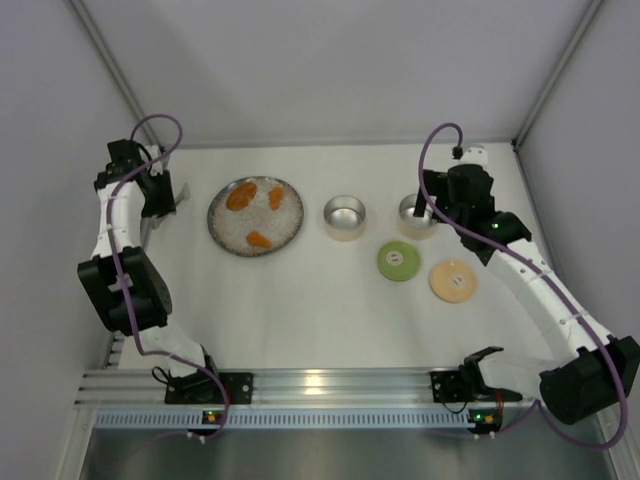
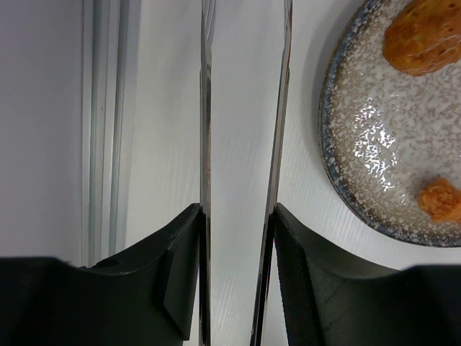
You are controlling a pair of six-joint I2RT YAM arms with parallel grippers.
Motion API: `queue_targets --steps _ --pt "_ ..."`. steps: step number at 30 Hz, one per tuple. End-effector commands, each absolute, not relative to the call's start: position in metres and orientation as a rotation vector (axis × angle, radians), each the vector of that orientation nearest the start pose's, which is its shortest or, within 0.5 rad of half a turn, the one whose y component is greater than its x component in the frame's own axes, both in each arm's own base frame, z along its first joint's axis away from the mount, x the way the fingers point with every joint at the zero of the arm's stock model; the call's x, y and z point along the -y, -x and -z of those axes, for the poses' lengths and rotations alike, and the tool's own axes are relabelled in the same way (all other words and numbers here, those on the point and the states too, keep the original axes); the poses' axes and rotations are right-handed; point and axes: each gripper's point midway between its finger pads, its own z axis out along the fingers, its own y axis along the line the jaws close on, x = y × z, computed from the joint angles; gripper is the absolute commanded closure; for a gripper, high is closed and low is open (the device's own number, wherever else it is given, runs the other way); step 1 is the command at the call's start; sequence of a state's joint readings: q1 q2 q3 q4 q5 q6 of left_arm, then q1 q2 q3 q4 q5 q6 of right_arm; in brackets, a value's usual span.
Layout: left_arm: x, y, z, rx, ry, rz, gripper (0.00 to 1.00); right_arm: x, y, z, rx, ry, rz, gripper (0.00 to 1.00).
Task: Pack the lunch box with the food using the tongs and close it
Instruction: Pick up the clamp at the center of the board, then pick up the fake food from the plate.
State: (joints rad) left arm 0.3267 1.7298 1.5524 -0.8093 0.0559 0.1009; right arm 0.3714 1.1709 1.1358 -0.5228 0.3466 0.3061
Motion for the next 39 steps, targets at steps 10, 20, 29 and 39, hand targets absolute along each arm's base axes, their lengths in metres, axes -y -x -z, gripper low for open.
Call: queue_targets --steps 10,20,29,39 --pt "-0.065 -0.422 -0.242 -2.321 -0.019 0.184 0.54 -0.086 -0.340 -0.250 -2.027 -0.144 -0.070 0.01" --pt "0.040 -0.433 -0.238 -2.316 -0.328 0.299 0.53 -0.085 -0.338 -0.246 -2.028 -0.156 -0.075 0.01" --pt "0.080 -0.432 -0.214 -2.364 -0.485 0.211 0.52 -0.082 -0.332 -0.245 -2.023 -0.170 -0.074 0.01" --pt "0.069 -0.418 -0.197 -2.429 -0.497 0.147 0.51 -0.081 -0.331 -0.245 -2.023 -0.174 -0.072 0.01"
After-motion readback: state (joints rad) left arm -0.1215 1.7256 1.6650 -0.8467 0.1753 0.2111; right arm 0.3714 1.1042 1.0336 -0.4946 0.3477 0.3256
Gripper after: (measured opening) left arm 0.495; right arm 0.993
